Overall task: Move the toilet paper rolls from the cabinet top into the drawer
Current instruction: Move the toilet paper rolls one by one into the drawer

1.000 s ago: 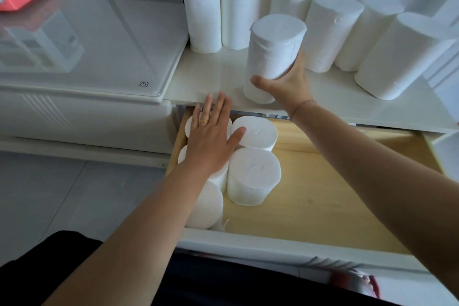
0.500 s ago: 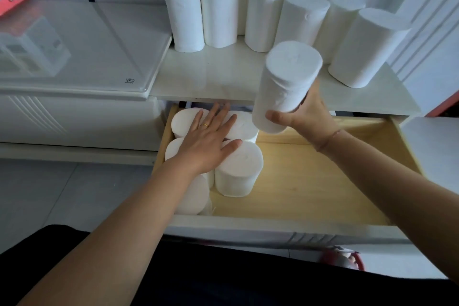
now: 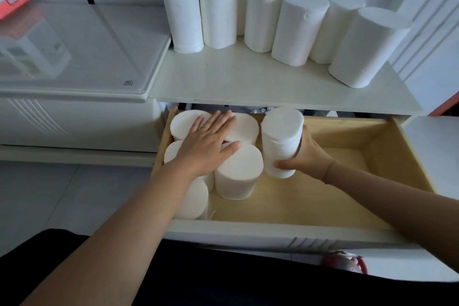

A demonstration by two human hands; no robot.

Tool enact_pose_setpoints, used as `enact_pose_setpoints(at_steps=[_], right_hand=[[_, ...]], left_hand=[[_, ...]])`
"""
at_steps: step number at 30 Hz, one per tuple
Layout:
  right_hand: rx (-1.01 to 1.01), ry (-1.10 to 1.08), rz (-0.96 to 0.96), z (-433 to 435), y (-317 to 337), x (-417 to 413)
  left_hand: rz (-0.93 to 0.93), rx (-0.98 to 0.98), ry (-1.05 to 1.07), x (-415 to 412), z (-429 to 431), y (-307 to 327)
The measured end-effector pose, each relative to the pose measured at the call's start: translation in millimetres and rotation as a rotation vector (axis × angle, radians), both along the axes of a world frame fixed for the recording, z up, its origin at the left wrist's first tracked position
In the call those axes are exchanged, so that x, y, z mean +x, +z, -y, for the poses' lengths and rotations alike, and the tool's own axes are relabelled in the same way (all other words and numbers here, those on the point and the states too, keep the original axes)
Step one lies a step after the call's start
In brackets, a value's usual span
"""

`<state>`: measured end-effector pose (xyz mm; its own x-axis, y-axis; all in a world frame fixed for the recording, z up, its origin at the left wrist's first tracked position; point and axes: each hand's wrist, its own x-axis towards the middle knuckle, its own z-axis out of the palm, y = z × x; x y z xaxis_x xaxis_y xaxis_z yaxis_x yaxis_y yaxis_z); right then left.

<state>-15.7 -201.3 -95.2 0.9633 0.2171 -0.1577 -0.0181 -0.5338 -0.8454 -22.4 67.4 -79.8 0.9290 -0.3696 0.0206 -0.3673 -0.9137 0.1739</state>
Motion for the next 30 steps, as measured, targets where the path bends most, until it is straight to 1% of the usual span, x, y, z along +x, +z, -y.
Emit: enact_pose_setpoints(at_steps=[5,9,12,15,17,19,21,22,23,26,28,30], right_hand=[[-0.045,0.004,-0.035,-1.3,-22.8,0.5],[-0.074,0.006,-0.015,-3.0,-25.4,3.3],[-0.095,0.057,-0.034,-1.2,-23.1,3.5],[-0.116,0.126,-0.121,3.1,-14.3,6.8],[-0.131,0.212,-0.208,11.2,-2.9,13.5],[-0.083,0.308,-0.317,21.0,11.6,23.1],[0.049,0.259,-0.463,24.2,26.3,31.6],[0.109,0.198,-0.511,22.8,30.2,35.2],[0.145,0.131,-0.519,19.4,31.2,38.4],[0.069,-0.012,-0.457,3.1,28.7,42.0],[0.032,-0.037,-0.444,-2.6,25.5,40.8],[0.011,-0.016,-0.445,-0.4,26.1,39.1]], left_hand=[[-0.002,0.005,-0.001,-0.1,0.3,0.6],[0.002,0.011,0.001,0.2,0.2,0.9],[-0.002,0.013,0.002,0.4,0.2,0.3],[0.001,0.010,0.002,1.1,0.0,-1.4],[0.006,0.009,0.003,1.8,-0.5,-2.5],[0.010,0.009,0.001,2.6,-0.9,-3.4],[0.008,0.007,-0.001,2.9,-1.2,-3.9],[0.008,0.005,-0.002,2.8,-1.1,-4.2],[0.011,0.002,-0.002,2.6,-1.1,-4.3],[0.018,-0.002,0.001,2.0,-1.1,-3.8],[0.014,-0.004,0.006,1.8,-0.7,-3.2],[0.005,-0.002,0.006,1.8,-0.1,-2.9]])
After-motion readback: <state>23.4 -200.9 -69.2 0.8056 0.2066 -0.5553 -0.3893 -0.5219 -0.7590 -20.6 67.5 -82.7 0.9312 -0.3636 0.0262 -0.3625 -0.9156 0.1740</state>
